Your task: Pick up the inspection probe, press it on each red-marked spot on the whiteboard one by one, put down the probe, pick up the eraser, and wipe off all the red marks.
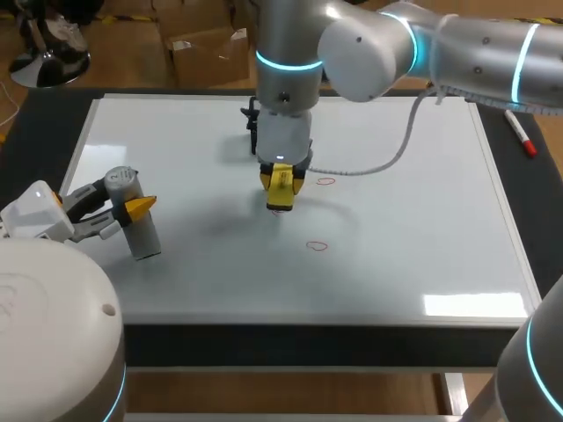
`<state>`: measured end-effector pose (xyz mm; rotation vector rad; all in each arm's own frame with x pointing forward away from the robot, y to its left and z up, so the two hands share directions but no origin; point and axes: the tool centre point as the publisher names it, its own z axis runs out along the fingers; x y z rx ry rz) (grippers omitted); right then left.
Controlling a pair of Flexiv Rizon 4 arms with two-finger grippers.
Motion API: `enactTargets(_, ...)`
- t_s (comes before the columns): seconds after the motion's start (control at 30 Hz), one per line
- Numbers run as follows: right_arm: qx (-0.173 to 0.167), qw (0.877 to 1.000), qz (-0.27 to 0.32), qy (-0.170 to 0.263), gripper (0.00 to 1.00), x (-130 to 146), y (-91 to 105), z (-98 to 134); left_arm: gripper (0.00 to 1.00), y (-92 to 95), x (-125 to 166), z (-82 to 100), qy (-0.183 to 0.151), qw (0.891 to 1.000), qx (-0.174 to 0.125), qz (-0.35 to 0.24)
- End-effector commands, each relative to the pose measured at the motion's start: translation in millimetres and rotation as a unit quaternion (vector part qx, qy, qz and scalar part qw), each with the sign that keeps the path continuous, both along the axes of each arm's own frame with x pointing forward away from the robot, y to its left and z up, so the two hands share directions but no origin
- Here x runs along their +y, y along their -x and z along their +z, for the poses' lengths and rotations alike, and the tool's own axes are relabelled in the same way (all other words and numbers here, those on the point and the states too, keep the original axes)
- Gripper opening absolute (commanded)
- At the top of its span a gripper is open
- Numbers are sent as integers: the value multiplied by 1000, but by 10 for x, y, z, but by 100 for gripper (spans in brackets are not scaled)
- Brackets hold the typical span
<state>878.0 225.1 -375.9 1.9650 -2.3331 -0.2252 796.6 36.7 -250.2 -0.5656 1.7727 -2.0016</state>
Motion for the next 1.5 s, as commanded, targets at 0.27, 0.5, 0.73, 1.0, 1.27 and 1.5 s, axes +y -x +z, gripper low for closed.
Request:
enactTargets(0.27, 12, 999, 20, 23, 0, 279, -14, -158, 0, 7, -2, 13, 0, 1000, 0, 1)
enactTargets(0.5, 16, 1000, 20, 18, 0, 308, 16, -245, 0, 7, -2, 13, 0, 1000, 0, 1)
enactTargets(0.73, 21, 1000, 19, 12, 0, 305, 64, -308, 0, 7, -2, 13, 0, 1000, 0, 1)
enactTargets(1.0, 28, 999, 20, 7, 0, 311, 104, -391, 0, 7, -2, 13, 0, 1000, 0, 1)
enactTargets(1.27, 36, 999, 12, 7, 0, 220, 146, -447, 0, 7, -2, 13, 0, 1000, 0, 1)
enactTargets(1.5, 40, 999, -10, 9, 0, 50, 212, -464, 0, 7, -2, 13, 0, 1000, 0, 1)
